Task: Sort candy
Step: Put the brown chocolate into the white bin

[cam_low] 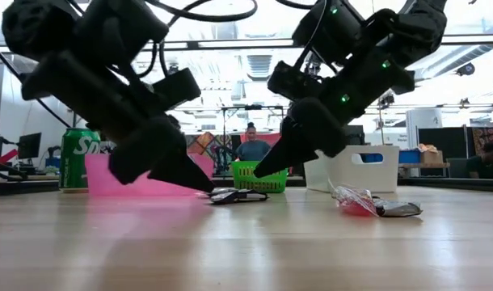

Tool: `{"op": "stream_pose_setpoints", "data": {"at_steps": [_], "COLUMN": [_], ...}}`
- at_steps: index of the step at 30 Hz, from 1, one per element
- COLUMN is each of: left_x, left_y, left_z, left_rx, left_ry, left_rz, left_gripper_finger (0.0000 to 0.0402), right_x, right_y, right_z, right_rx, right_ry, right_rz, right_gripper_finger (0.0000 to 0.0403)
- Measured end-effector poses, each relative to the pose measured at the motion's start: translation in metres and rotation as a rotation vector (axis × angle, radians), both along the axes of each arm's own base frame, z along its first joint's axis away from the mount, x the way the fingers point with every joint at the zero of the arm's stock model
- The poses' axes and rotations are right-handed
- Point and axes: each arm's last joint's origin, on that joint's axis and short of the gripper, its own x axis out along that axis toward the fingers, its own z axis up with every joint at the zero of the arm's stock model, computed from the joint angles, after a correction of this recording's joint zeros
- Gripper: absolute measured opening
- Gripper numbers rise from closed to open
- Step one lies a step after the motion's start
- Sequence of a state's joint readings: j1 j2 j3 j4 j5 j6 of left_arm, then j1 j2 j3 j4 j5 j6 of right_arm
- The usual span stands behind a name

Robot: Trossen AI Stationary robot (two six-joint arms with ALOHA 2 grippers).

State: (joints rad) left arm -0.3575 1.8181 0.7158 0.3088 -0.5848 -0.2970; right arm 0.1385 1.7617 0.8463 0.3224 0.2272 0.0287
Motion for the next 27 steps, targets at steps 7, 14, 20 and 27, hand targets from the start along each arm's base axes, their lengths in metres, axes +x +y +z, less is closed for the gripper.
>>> {"op": "stream_pose_setpoints", "data": {"at_steps": [7,14,20,27], "left_x": [-0.008,-0.017,-0.022,-0.029], "left_y": [-0.010,-0.017,-0.014,-0.014], "left_z": [0.006,0.021,0.032,0.045], "left_rx": [0.019,0.026,0.027,0.024], "left_ry": [0.022,0.018,0.026,0.033], "left_rz": [-0.031,-0.047,-0.039,-0.043], "left_gripper_finger": [0.0000,0.0000,0.0000,0.0000], "right_x": [0.005,0.009,0.016,0.028], "right_y": [-0.005,-0.017,-0.026,-0.032], "right_z": [-0.005,-0.010,-0.018,-0.033], "right_rx": [0.025,0.005,0.064,0.062], "right_ry": [-0.014,-0.029,-0.032,-0.014], "right_rz": [0.122,0.171,0.210,0.222], "right_gripper_finger": [0.0140,0.0140,0.0140,0.0140]}}
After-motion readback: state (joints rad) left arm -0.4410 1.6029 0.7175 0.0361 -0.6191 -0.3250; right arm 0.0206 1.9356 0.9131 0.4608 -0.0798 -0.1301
